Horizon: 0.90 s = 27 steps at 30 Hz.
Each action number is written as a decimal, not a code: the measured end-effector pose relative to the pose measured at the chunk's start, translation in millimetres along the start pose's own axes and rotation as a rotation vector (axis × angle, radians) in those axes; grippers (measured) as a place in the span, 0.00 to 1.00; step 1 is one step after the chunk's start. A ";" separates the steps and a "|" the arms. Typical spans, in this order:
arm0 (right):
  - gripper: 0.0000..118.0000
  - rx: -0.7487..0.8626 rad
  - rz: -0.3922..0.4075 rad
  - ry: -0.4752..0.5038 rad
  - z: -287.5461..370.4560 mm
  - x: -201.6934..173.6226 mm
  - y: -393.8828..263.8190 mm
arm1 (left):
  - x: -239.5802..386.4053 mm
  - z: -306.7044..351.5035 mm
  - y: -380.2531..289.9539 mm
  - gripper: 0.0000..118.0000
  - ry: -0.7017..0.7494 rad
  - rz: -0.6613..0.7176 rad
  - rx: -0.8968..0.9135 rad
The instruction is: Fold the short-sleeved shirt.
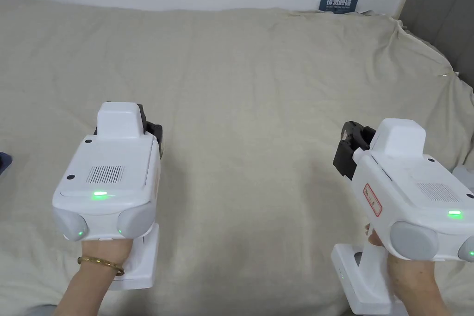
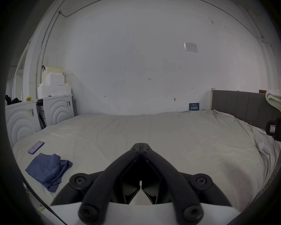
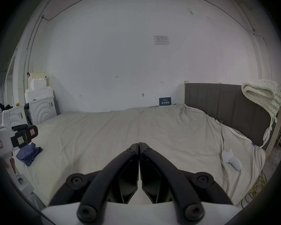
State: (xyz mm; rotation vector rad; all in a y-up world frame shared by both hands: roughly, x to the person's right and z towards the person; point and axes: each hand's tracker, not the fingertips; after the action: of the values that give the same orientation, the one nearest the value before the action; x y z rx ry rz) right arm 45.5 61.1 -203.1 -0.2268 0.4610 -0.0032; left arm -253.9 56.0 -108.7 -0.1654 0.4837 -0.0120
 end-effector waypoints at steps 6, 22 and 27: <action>0.00 -0.004 0.002 0.007 -1.7 -1.8 -4.2 | 1.4 6.0 -4.1 0.00 -0.014 -0.008 -0.010; 0.00 0.011 0.023 0.017 1.5 -10.3 1.0 | -5.4 10.7 -3.6 0.00 -0.027 0.013 -0.024; 0.00 0.012 0.026 0.020 2.7 -13.3 2.0 | -6.5 10.5 -4.4 0.00 -0.025 0.011 -0.027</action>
State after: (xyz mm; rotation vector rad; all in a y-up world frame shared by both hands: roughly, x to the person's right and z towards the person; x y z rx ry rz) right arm 34.7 64.4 -195.4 -0.2092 0.4840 0.0174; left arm -254.7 53.6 -95.7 -0.1894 0.4596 0.0074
